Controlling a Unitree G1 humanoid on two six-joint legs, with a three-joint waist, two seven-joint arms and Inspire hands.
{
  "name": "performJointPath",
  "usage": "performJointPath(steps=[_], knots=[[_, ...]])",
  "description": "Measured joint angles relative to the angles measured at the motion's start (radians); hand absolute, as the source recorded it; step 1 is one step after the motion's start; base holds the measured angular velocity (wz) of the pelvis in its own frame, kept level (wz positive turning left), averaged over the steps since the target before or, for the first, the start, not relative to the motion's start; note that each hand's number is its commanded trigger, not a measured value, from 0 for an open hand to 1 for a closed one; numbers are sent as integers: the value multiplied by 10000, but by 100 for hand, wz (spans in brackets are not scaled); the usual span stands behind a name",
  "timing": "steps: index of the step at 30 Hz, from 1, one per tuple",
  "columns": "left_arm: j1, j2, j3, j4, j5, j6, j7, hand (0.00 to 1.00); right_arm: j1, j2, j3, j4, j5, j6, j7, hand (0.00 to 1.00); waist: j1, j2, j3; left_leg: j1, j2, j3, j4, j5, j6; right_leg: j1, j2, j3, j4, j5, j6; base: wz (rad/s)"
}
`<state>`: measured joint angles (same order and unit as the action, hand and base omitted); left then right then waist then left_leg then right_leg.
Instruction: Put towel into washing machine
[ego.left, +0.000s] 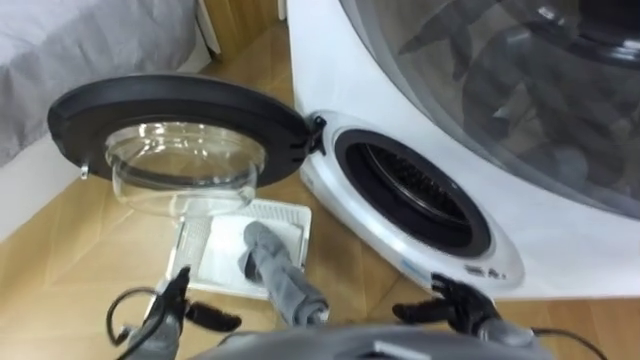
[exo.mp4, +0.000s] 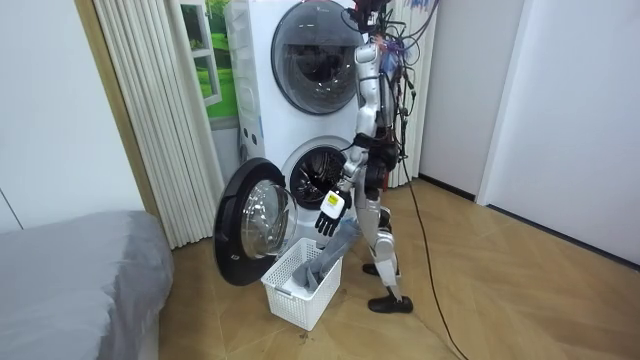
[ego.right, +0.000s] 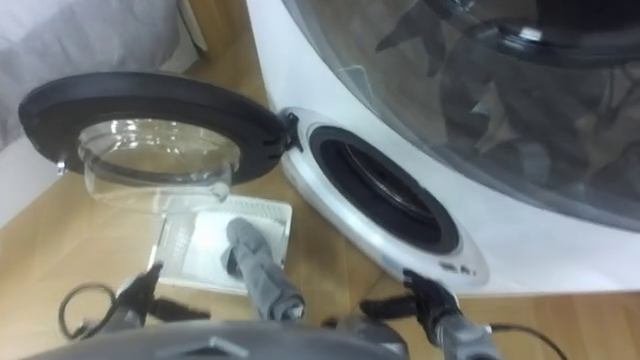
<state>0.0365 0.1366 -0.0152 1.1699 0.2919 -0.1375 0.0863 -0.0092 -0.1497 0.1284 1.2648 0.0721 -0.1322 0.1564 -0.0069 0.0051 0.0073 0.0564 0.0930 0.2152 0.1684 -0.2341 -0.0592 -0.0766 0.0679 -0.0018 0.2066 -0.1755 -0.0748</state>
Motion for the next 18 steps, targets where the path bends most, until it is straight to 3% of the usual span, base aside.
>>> performJointPath(steps=[7,10,12,14,17,18], knots=[[-1386,-35,-817,477,1379,-71,99,0,-1102,46,241,700,-108,-13,73,0,-246,46,118,-1185,-16,40,266,1,6,-1219,-75,-68,368,154,33,1],[-2110,-40,-1097,992,1429,-241,139,0,-1573,35,376,754,-204,-17,53,0,-351,69,235,-1839,-50,57,735,-20,42,-1829,-152,32,701,189,38,-6],[-2612,-30,-1125,1235,1456,-253,166,0,-2059,37,486,757,-184,-25,-31,0,-414,126,414,-2426,-52,53,1181,-87,149,-2428,-174,165,1057,193,44,-12],[-3106,-21,-1270,1514,1689,-248,191,0,-2421,42,486,748,-141,-27,-61,0,-484,146,523,-3102,-53,57,1673,-125,203,-2985,-240,165,1402,195,47,2],[-3643,-16,-1458,1654,1838,-293,352,0,-2899,80,500,739,-202,-28,-120,0,-450,141,585,-4028,-40,59,2294,-251,354,-3978,-238,303,1965,194,48,-7],[-3860,10,-1501,1675,2098,-294,404,0,-3088,84,636,691,-194,-35,-150,0,-442,107,670,-4342,-43,61,2525,-289,350,-4361,-251,326,2250,193,49,-9]])
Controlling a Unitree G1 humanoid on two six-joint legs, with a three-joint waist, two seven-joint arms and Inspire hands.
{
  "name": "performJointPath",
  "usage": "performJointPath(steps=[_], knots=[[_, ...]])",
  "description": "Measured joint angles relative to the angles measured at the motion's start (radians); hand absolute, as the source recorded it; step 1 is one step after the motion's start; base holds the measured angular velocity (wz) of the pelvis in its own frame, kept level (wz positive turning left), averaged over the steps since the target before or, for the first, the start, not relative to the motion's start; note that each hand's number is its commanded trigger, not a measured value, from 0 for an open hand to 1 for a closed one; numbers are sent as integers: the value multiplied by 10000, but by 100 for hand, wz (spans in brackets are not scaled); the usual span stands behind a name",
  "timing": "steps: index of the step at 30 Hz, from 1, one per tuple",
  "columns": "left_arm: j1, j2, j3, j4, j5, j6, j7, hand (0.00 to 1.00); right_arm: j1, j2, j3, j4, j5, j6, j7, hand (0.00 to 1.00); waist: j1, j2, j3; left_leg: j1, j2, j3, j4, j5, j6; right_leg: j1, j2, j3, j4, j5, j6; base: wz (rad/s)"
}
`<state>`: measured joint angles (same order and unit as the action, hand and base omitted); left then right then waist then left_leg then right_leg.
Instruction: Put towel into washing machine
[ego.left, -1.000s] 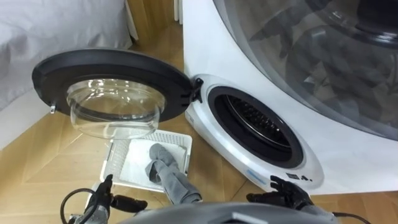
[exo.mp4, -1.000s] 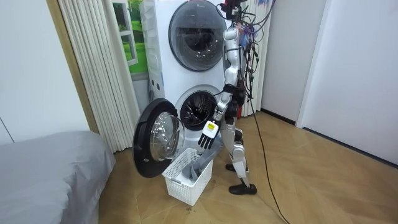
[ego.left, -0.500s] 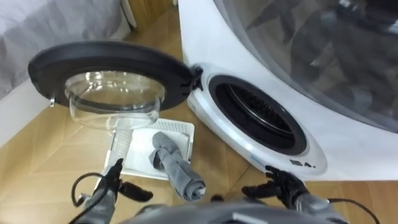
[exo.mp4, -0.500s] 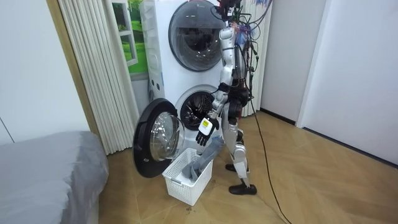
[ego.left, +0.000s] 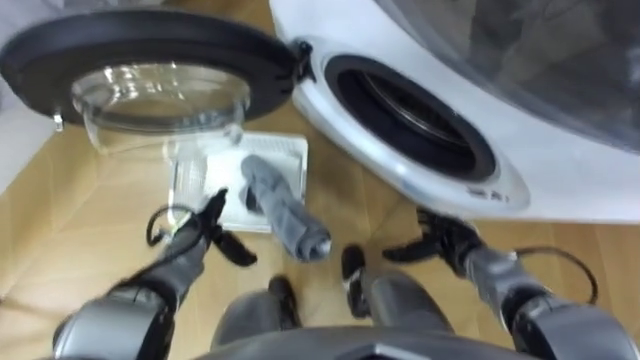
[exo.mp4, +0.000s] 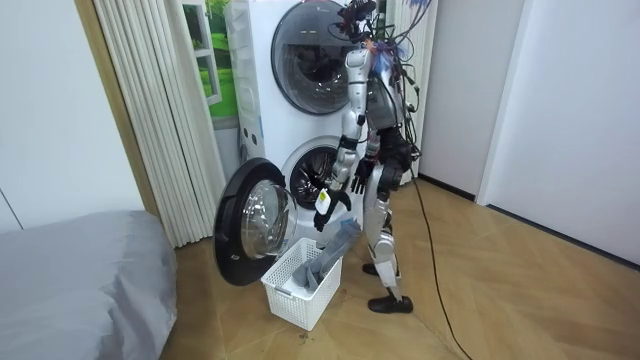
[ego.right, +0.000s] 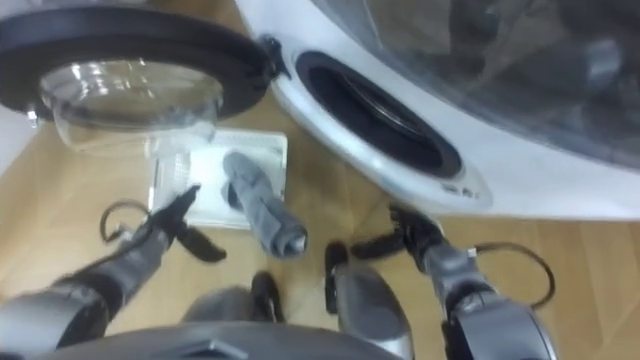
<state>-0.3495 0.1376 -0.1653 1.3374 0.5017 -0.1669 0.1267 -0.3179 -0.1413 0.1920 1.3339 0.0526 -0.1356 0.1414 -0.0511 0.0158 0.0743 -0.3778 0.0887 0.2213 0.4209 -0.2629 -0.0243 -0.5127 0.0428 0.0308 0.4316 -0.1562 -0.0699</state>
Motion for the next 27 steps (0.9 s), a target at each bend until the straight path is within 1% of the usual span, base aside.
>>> performJointPath(steps=[1,2,3,4,6,7,8,9,10,11,14,15,16,18,19,20,21,23,24,25,27], knots=[[-97,14,-7,-2,154,-2,14,0,-85,-2,52,-25,-3,0,-7,0,15,-20,39,-161,-1,7,118,-21,2,-180,-6,7,114,0,1,-12],[-205,52,-124,-6,293,-1,63,0,-211,2,173,-78,10,-1,-49,0,64,-91,88,-463,1,108,302,-61,42,-571,21,116,346,2,5,-16],[-280,70,-222,-26,341,-2,131,0,-261,1,253,-148,27,-2,-90,0,86,-104,96,-609,14,144,417,-104,66,-746,37,168,459,3,6,-28],[-323,81,-428,-29,352,5,226,0,-343,3,347,-197,104,-2,-160,0,88,-107,100,-934,43,150,735,-226,86,-1106,83,269,717,3,7,-27],[-461,80,-753,-40,431,24,250,0,-395,-4,636,-217,309,7,-305,0,4,-139,124,-1478,45,150,1249,-343,137,-1691,75,446,1099,-19,33,-21],[-534,80,-817,-39,449,23,272,0,-403,-5,664,-221,336,21,-309,0,-24,-166,143,-1585,48,162,1337,-364,145,-1805,78,475,1185,-22,40,-7],[-663,84,-910,-39,532,23,404,0,-409,-4,786,-225,395,41,-300,0,-93,-235,187,-1765,45,193,1491,-392,167,-2008,71,504,1344,-20,57,4],[-796,99,-1067,-45,748,26,581,0,-370,-7,974,-226,551,48,-293,0,-231,-265,205,-2043,52,138,1692,-407,184,-2207,76,502,1447,-21,89,9],[-853,110,-1167,-49,871,25,660,0,-367,-6,1034,-227,672,47,-287,0,-276,-268,207,-2152,52,109,1755,-409,187,-2296,79,502,1469,-6,112,10],[-1034,97,-1412,-52,1095,17,810,0,-386,-22,1133,-253,1088,34,-281,0,-335,-286,215,-2441,59,78,1871,-428,222,-2560,87,507,1491,80,177,0],[-1280,75,-1962,-74,1607,-17,1123,0,-553,-77,1396,-267,1655,25,-273,0,-457,-324,237,-3054,75,105,2202,-485,329,-3120,85,494,1547,355,223,-15],[-1290,76,-2071,-91,1731,-30,1247,0,-599,-73,1404,-301,1808,25,-248,0,-521,-315,236,-3283,130,140,2391,-541,392,-3312,105,501,1624,402,245,-19],[-1307,88,-2146,-94,1795,-36,1325,0,-596,-70,1432,-366,1872,23,-225,0,-525,-306,241,-3406,194,167,2474,-590,407,-3403,130,491,1650,437,251,-16],[-1420,178,-2443,-150,1798,-52,1590,0,-548,-100,1592,-627,2308,-48,-186,0,-579,-307,240,-3975,339,191,3023,-791,461,-3898,203,465,1929,468,267,-16],[-1426,215,-2512,-195,1799,-52,1665,0,-552,-100,1605,-687,2397,-56,-184,0,-568,-300,236,-4129,385,200,3159,-842,480,-4026,233,459,1999,474,269,-14],[-1466,309,-2730,-246,1850,-61,1804,0,-539,-104,1674,-862,2521,-64,-187,0,-590,-302,236,-4408,416,204,3437,-939,510,-4326,234,407,2311,467,269,-8],[-1498,343,-2801,-245,1897,-60,1854,0,-542,-112,1675,-933,2586,-79,-184,0,-610,-303,235,-4546,413,205,3599,-997,534,-4492,210,375,2485,412,272,0],[-1668,467,-3022,-258,2199,-60,2148,0,-535,-229,1783,-1326,3021,-199,-147,0,-755,-296,228,-5246,419,154,4511,-1366,599,-5289,111,324,3484,-1,281,7],[-1803,564,-3075,-256,2456,-46,2200,0,-586,-231,1783,-1412,3145,-292,-117,0,-794,-294,227,-5677,485,116,5077,-1595,615,-5718,120,285,4017,-203,274,5],[-1871,600,-3102,-255,2583,-38,2206,0,-600,-229,1789,-1467,3269,-362,-76,0,-794,-294,226,-5869,531,97,5391,-1713,620,-5907,123,254,4305,-296,267,0],[-1975,622,-3192,-253,2807,4,2510,0,-622,-235,1794,-1698,3862,-474,7,0,-860,-305,221,-6545,619,-52,6623,-2242,655,-6645,107,186,5566,-805,264,6]])
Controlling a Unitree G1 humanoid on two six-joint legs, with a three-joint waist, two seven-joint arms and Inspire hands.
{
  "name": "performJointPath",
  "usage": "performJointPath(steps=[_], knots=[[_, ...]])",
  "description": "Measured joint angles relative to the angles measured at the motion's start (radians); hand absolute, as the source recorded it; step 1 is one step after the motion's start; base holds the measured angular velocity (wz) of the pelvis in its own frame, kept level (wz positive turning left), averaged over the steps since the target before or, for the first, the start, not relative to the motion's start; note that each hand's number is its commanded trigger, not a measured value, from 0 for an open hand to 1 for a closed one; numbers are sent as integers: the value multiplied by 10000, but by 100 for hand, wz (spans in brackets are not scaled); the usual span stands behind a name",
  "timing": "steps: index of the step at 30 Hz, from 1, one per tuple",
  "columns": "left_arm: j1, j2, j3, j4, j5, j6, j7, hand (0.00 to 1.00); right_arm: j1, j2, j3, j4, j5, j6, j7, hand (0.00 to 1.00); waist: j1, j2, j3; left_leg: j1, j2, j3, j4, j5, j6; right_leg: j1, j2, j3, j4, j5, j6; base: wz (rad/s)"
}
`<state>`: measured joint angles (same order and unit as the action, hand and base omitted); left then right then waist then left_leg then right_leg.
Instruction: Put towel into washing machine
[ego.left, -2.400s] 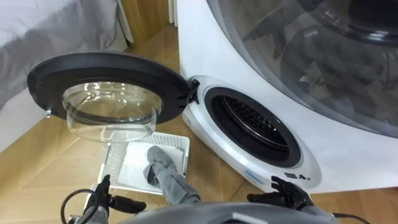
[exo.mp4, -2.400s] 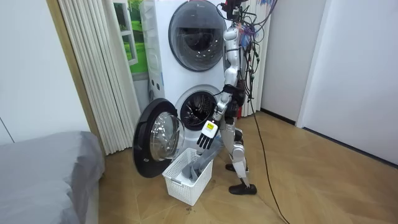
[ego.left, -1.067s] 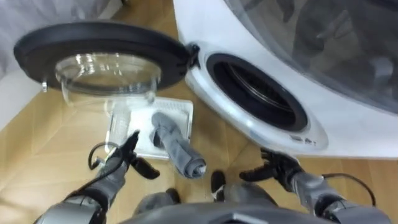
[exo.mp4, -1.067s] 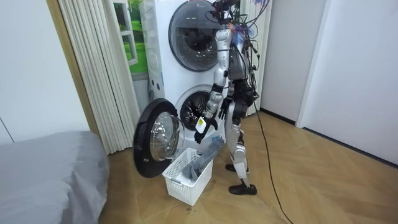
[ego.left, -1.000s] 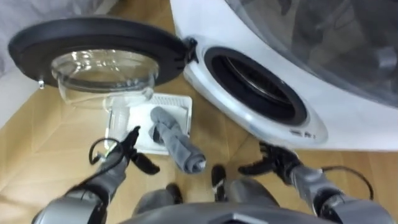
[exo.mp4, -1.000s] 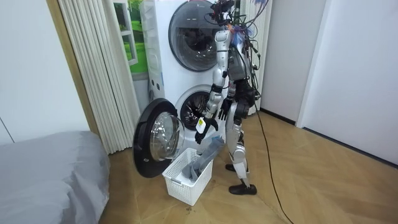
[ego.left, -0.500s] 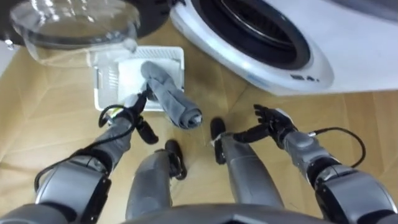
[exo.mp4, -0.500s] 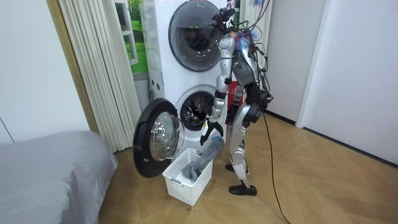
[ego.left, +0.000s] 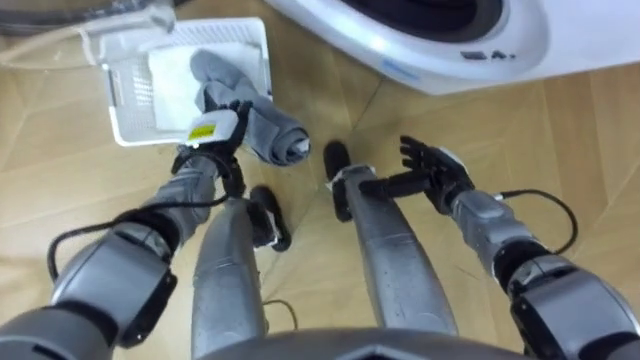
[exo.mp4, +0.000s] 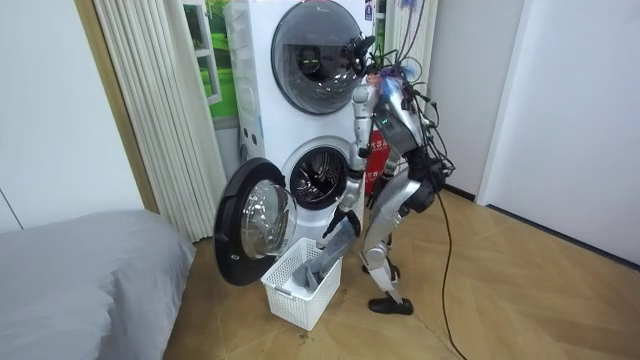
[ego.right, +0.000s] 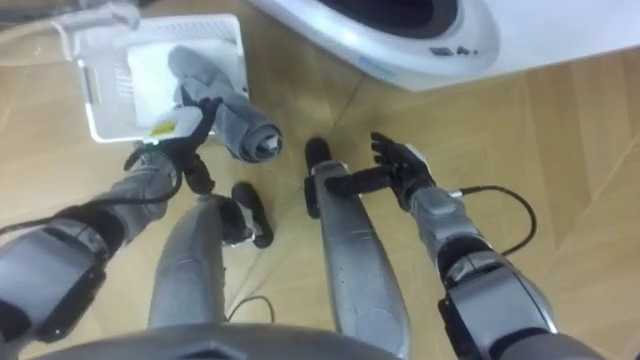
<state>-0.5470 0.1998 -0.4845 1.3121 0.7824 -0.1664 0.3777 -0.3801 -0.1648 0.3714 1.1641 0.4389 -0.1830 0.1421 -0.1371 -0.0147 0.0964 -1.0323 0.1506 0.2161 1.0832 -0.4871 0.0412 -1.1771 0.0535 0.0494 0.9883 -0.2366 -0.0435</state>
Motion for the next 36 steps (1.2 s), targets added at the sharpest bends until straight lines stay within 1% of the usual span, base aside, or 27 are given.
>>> performJointPath(steps=[1,3,4,6,7,8,9,10,12,13,14,15,17,18,20,23,24,25,26,29,34,36], knots=[[-10,0,-64,-43,60,13,106,0,3,-7,-1,-37,103,-53,41,0,-21,-5,-5,-142,9,-23,288,-133,22,-177,-8,4,300,-123,5,6],[44,17,-320,-191,228,79,395,0,37,-14,-1,-224,532,-246,175,0,-90,-1,-7,-670,104,-116,1429,-645,62,-752,-18,-38,1442,-574,13,0],[56,15,-328,-190,294,97,464,0,39,-13,-1,-284,631,-278,211,0,-146,-1,-7,-793,111,-153,1668,-737,70,-871,-27,-56,1671,-659,16,6],[48,13,-412,-197,432,152,569,0,41,-8,5,-471,1012,-417,208,0,-295,1,-8,-1233,164,-279,2441,-1028,131,-1304,-67,-147,2389,-901,22,8],[39,15,-466,-198,437,157,626,0,41,-10,0,-509,1102,-432,205,0,-316,1,-9,-1313,190,-281,2593,-1078,156,-1387,-81,-165,2527,-943,17,0],[39,15,-497,-199,464,163,786,0,42,-8,-13,-589,1183,-457,188,0,-377,-2,-11,-1434,280,-275,2837,-1169,204,-1535,-103,-183,2758,-1010,24,0],[41,54,-505,-192,573,211,927,0,65,-8,-8,-813,1189,-457,150,0,-514,-4,-11,-1524,302,-265,3053,-1258,246,-1651,-166,-234,2983,-1069,15,0],[35,74,-506,-192,618,243,965,0,68,-12,2,-891,1194,-468,140,0,-557,-6,-12,-1572,320,-269,3169,-1304,244,-1702,-178,-263,3072,-1091,7,-9],[35,121,-515,-182,861,311,1180,0,99,-17,12,-1051,1347,-466,142,0,-655,-14,-15,-1708,470,-274,3583,-1520,234,-1866,-178,-352,3375,-1155,-39,-18],[30,142,-524,-183,879,312,1228,0,117,-16,20,-1103,1408,-466,141,0,-695,-15,-15,-1755,478,-292,3668,-1553,206,-1911,-182,-357,3443,-1167,-53,-10],[14,192,-586,-178,947,337,1328,0,132,-24,53,-1194,1502,-469,136,0,-814,-31,-19,-1857,497,-302,3807,-1603,207,-2011,-190,-367,3574,-1194,-61,-5],[0,231,-755,-171,953,343,1400,0,128,-33,117,-1221,1664,-473,141,0,-849,-45,-14,-1925,545,-301,3904,-1649,207,-2082,-161,-373,3628,-1195,-62,-4],[6,269,-850,-163,1042,341,1439,0,125,-32,221,-1255,1878,-481,154,0,-930,-62,-12,-2003,557,-299,3976,-1663,206,-2180,-160,-373,3692,-1196,-64,-2],[24,339,-1004,-159,1069,339,1448,0,121,-32,266,-1285,1907,-482,195,0,-992,-73,-12,-2031,574,-292,3978,-1664,207,-2214,-156,-374,3685,-1195,-63,0],[62,427,-1158,-114,1153,339,1519,0,121,-26,346,-1317,1933,-483,245,0,-1042,-106,-11,-2034,656,-278,3997,-1689,218,-2227,-128,-408,3667,-1190,-72,-9],[39,463,-1200,61,1155,336,1648,0,121,-24,493,-1365,2073,-506,267,0,-1092,-212,-10,-2066,703,-300,4023,-1738,159,-2259,-163,-522,3667,-1210,-141,-5],[31,486,-1202,81,1151,331,1655,54,121,-29,579,-1363,2216,-557,341,0,-1111,-252,-18,-2128,713,-316,4025,-1740,154,-2309,-159,-543,3666,-1217,-155,0],[17,503,-1203,82,1149,330,1671,100,116,-28,589,-1367,2256,-576,378,0,-1123,-281,-5,-2156,731,-316,4027,-1741,154,-2338,-152,-548,3665,-1217,-157,-4],[10,550,-1261,87,1149,332,1764,100,95,-28,589,-1360,2347,-580,464,0,-1134,-311,1,-2229,812,-312,4047,-1762,183,-2408,-138,-601,3648,-1213,-178,-7],[-51,594,-1493,81,1161,311,2010,100,76,-49,590,-1265,2669,-681,624,0,-1138,-326,-6,-2467,836,-388,4096,-1802,160,-2598,-180,-740,3642,-1235,-234,-5],[-295,600,-1504,-45,1143,126,2339,100,4,-127,581,-1080,2842,-818,955,0,-1125,-326,-5,-2655,818,-481,4088,-1817,165,-2736,-227,-837,3642,-1289,-286,2],[-412,627,-1496,-164,1141,84,2488,100,-60,-195,588,-978,2798,-862,1143,0,-1082,-308,6,-2659,840,-485,4056,-1846,127,-2747,-179,-837,3599,-1295,-287,-5]])
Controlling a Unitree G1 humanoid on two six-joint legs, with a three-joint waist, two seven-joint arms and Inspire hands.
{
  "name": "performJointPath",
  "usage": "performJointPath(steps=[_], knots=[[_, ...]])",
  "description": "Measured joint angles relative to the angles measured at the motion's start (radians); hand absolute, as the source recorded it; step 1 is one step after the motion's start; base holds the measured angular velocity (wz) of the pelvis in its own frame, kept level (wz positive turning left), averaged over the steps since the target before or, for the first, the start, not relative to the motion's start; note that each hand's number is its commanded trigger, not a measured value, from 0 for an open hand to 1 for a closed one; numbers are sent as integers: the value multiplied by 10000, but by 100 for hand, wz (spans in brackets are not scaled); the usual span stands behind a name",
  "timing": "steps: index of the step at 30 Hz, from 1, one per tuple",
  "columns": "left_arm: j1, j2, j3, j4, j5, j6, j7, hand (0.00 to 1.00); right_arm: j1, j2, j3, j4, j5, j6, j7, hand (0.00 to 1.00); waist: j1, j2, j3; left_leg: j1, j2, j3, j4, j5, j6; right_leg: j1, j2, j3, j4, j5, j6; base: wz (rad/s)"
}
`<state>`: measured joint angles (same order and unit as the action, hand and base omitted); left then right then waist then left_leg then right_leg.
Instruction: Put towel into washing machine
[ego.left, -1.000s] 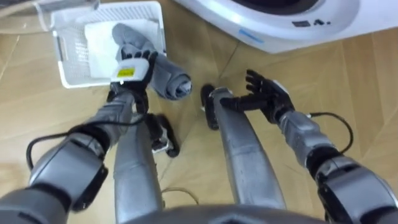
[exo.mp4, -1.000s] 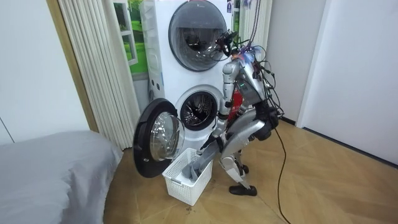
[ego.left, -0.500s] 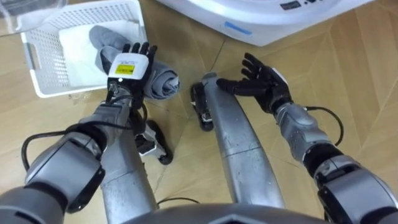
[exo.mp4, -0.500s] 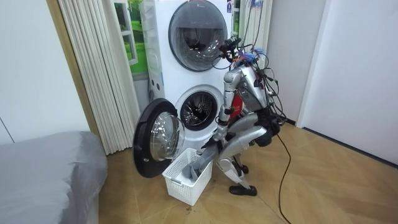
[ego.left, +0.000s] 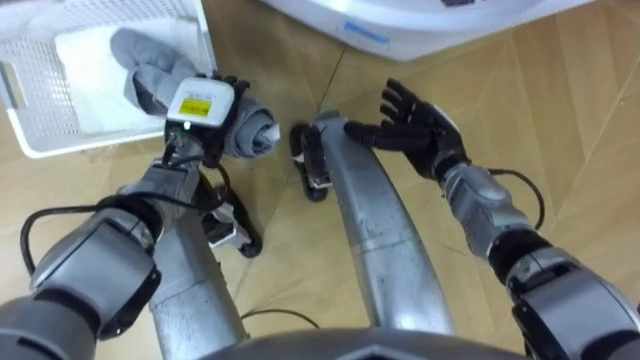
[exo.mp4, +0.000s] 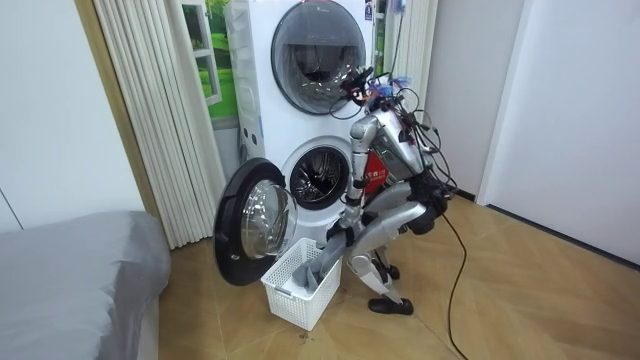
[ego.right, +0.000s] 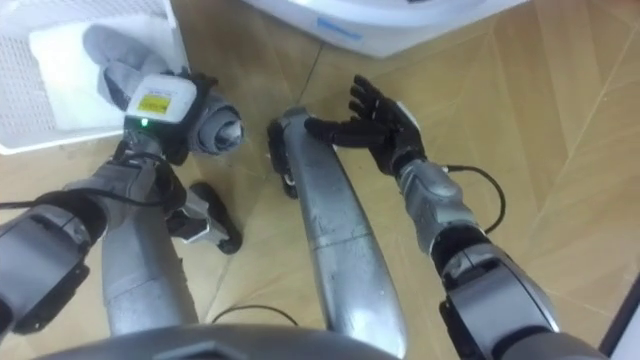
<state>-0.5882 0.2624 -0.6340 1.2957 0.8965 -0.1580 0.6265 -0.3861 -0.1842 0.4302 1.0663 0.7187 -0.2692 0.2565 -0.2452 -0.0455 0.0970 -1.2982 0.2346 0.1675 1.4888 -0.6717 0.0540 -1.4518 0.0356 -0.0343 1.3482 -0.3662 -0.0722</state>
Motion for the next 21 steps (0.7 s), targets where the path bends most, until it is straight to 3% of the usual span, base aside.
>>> performJointPath(steps=[16,21], knots=[[-376,64,-390,-32,-791,-272,218,100,-29,-128,8,47,-244,-206,173,0,48,18,7,-13,-33,-24,-130,-58,-38,2,21,-49,-138,-58,-6,0],[-314,55,-330,-200,-790,-615,250,100,47,-143,-6,205,-383,-289,68,0,163,21,4,257,-50,1,-169,-58,-38,247,8,-66,-156,-63,-14,0]])
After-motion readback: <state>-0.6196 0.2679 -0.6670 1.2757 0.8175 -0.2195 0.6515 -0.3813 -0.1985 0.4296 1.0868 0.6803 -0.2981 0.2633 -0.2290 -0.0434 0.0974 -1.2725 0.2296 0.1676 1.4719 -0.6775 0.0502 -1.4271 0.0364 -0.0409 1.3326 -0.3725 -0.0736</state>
